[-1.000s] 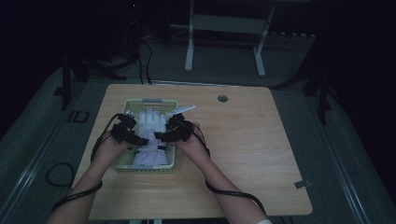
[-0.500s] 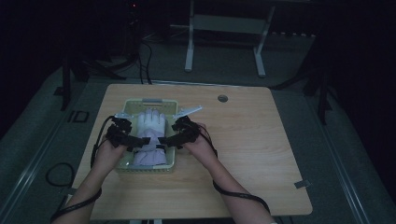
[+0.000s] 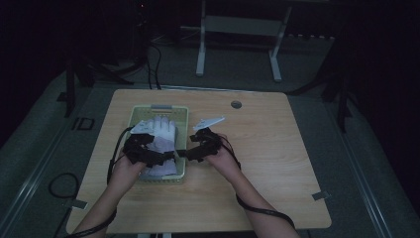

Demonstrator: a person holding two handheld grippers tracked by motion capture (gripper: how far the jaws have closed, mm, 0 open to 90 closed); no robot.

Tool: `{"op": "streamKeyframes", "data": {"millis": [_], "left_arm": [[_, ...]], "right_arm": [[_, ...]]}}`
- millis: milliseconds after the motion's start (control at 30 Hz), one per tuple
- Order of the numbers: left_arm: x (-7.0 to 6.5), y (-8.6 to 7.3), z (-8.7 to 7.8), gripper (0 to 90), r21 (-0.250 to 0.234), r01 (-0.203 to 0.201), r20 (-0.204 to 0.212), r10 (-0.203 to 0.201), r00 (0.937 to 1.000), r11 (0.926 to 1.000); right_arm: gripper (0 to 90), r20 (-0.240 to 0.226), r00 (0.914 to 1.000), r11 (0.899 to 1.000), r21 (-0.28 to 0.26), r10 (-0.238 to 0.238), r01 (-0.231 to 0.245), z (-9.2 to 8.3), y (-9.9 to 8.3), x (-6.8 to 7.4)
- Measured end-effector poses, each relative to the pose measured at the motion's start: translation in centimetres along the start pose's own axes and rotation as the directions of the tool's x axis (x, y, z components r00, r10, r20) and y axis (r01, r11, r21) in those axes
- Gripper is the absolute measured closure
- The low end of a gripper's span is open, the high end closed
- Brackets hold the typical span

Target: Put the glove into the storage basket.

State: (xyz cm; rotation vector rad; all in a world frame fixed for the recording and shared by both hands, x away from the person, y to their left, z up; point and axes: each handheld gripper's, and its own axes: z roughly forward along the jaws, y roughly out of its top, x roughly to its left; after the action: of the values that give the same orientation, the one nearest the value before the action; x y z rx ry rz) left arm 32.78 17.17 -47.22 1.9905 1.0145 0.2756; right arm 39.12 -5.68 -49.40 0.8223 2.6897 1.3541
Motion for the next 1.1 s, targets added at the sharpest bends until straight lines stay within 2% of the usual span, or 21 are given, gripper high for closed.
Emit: {"op": "streamKeyframes", "data": {"millis": [133, 267, 400, 533, 667, 733, 833, 1033, 1100], "left_arm": [[-2.1, 0.7, 0.6, 1.6, -0.020, -0.022, 0.058, 0.023, 0.9980, 0.9996], [-3.6, 1.0, 1.1, 1.6, -0.024, -0.044, 0.093, 0.046, 0.9946, 0.9987], [-5.6, 1.5, 1.8, 1.6, -0.036, -0.065, 0.155, 0.070, 0.9855, 0.9973], [-7.5, 1.8, 2.5, 1.6, -0.036, -0.114, 0.164, 0.118, 0.9793, 0.9928], [-8.7, 1.7, 3.3, 1.6, -0.035, -0.127, 0.197, 0.131, 0.9717, 0.9913], [-9.3, 1.6, 3.9, 1.6, -0.038, -0.130, 0.222, 0.135, 0.9658, 0.9908], [-10.1, 1.4, 4.8, 1.6, -0.028, -0.142, 0.229, 0.145, 0.9626, 0.9894], [-11.9, 1.0, 6.6, 1.6, -0.007, -0.167, 0.263, 0.163, 0.9511, 0.9859], [-12.6, 0.8, 7.3, 1.6, -0.003, -0.166, 0.292, 0.160, 0.9430, 0.9860]], "right_arm": [[16.1, 0.005, 1.0000, 1.000, -0.013, -0.003, 0.003, -1.0, -0.6, -0.3], [16.1, 0.011, 0.9999, 1.000, -0.026, 0.001, 0.000, -2.1, -1.3, -0.8], [16.1, 0.017, 0.9998, 0.999, -0.033, 0.012, -0.011, -3.1, -2.2, -1.5], [16.1, 0.017, 0.9996, 0.999, -0.037, 0.023, -0.022, -4.0, -3.3, -2.1], [16.1, 0.011, 0.9996, 0.999, -0.033, 0.026, -0.025, -5.1, -4.5, -2.8], [15.7, 0.002, 0.9996, 0.999, -0.042, 0.030, -0.029, -5.8, -5.1, -3.2], [15.7, 0.014, 0.9996, 0.999, -0.035, 0.024, -0.024, -6.7, -6.0, -3.7], [15.8, 0.049, 0.9985, 0.999, -0.031, 0.026, -0.024, -8.2, -7.7, -4.5], [15.8, 0.052, 0.9981, 0.999, -0.030, 0.032, -0.031, -8.5, -8.2, -4.7]]}}
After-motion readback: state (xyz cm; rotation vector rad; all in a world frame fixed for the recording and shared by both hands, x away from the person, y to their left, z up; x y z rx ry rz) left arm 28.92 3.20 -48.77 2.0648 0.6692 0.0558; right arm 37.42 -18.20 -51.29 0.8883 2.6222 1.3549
